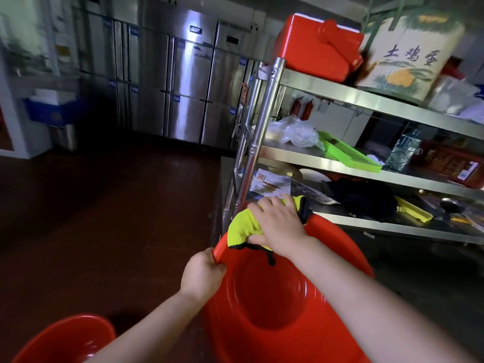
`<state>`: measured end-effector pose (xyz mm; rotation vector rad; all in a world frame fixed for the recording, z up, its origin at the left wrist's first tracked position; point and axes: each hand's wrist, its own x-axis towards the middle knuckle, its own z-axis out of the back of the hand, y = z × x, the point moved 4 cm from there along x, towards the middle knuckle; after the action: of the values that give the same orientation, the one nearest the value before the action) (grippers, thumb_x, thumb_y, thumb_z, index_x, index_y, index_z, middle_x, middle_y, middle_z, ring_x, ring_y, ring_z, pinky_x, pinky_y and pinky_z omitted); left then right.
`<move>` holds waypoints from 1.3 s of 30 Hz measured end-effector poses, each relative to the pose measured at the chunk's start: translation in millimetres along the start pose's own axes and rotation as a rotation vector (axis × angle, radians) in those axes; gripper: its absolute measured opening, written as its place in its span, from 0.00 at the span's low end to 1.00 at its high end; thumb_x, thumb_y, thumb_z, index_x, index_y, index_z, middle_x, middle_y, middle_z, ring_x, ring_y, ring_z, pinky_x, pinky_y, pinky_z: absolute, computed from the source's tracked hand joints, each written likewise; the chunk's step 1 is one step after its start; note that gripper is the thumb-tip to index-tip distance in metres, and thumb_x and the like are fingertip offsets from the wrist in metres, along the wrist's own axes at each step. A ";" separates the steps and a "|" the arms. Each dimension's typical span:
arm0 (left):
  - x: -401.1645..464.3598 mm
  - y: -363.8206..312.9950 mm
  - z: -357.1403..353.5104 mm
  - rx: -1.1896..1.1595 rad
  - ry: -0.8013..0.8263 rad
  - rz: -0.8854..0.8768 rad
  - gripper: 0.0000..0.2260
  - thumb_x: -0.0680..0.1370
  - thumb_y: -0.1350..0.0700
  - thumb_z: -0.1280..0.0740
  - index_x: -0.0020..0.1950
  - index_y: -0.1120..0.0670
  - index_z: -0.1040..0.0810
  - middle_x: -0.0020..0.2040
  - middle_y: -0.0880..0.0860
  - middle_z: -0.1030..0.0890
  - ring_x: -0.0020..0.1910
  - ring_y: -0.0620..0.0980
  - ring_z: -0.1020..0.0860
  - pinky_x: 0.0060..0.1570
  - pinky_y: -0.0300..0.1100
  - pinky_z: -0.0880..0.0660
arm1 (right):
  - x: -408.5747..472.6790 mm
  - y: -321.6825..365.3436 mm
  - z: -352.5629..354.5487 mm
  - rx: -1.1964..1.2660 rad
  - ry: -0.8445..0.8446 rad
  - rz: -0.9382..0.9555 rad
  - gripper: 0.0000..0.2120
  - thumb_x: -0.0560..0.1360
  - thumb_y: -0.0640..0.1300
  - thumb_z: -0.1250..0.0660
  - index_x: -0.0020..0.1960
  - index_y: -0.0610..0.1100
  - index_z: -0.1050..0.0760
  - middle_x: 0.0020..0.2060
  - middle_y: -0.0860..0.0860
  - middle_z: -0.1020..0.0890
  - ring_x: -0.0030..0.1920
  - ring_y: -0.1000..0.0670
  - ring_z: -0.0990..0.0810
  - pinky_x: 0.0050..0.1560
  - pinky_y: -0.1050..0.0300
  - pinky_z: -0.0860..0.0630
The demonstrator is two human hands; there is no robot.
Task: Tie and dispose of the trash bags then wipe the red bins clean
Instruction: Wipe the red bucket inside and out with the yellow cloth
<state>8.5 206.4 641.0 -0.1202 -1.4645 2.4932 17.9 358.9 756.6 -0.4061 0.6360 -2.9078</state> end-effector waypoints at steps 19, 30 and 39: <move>5.7 5.4 -7.9 -0.181 0.005 0.028 0.04 0.72 0.60 0.31 0.39 0.53 0.25 0.23 0.48 0.29 0.19 0.43 0.33 0.22 0.39 0.36 | -12.9 -0.3 -10.8 -0.126 -0.307 -0.026 0.32 0.54 0.59 0.22 0.55 0.50 0.24 0.40 0.50 0.22 0.42 0.46 0.22 0.49 0.52 0.25; -10.3 31.5 -1.5 -0.340 -0.082 0.151 0.05 0.75 0.56 0.31 0.40 0.54 0.23 0.20 0.49 0.28 0.18 0.45 0.31 0.21 0.40 0.34 | -51.6 -61.5 -15.3 -0.081 -0.219 -0.506 0.31 0.59 0.59 0.24 0.56 0.45 0.25 0.41 0.44 0.23 0.42 0.41 0.22 0.40 0.50 0.29; 15.5 -31.0 24.2 0.179 -0.051 -0.201 0.28 0.65 0.48 0.28 0.64 0.47 0.30 0.49 0.45 0.24 0.55 0.50 0.26 0.50 0.41 0.27 | -34.9 -70.6 -4.9 -0.003 -0.028 -0.241 0.25 0.71 0.59 0.32 0.63 0.51 0.33 0.49 0.48 0.24 0.52 0.43 0.23 0.46 0.52 0.32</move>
<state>-5.9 204.2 680.7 0.1182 -1.1991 2.4624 44.4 431.0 774.3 -0.5588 0.6278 -3.1206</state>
